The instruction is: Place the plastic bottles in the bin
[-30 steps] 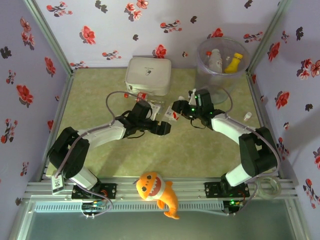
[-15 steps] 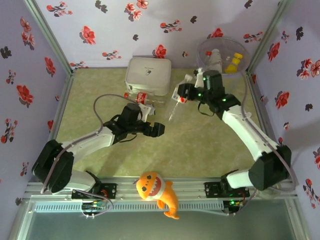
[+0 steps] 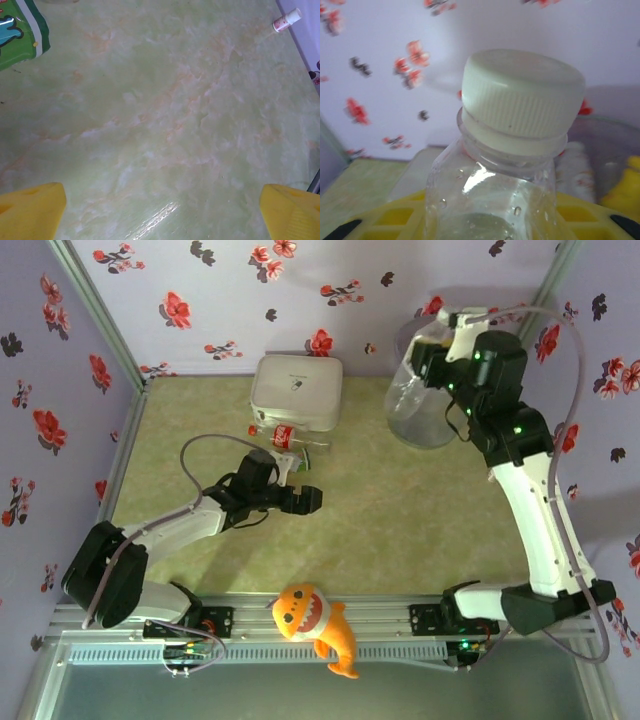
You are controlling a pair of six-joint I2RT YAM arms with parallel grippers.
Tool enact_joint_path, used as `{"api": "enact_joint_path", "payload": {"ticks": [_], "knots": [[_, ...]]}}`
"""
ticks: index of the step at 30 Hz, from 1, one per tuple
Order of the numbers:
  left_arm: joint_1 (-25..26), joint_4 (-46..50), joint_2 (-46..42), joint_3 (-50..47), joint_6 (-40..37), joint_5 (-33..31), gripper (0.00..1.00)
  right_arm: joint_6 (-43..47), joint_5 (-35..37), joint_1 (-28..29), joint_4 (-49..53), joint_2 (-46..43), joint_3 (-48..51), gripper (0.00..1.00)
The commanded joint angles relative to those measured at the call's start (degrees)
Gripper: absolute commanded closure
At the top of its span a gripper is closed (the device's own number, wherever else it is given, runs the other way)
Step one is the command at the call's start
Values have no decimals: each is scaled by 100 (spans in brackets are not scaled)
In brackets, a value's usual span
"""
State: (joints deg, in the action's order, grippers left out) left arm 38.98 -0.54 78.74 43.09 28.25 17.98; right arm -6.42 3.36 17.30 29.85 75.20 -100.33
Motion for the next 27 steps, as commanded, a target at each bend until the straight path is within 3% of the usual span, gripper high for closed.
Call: {"api": "enact_joint_path", "payload": {"ticks": [1,7,13,21,27], "knots": [[-16,-166,-176,-113,114,-127,0,307,696,-382,-321,253,-317,56],[-21,-175,-425,-285,189,-201,0,772,1423,-807,-743,881,-840,57],[-14,-134,-603,-388,224,-253,0,919,1545,-1163,-688,1766,-1540,58],[-14,10,-805,-427,207,-330,0,1021,1663,-1361,449,3295,-3222,57],[-22,-8,-774,-442,234,-350,0,940,1616,-1374,1134,3766,-3513,57]]}}
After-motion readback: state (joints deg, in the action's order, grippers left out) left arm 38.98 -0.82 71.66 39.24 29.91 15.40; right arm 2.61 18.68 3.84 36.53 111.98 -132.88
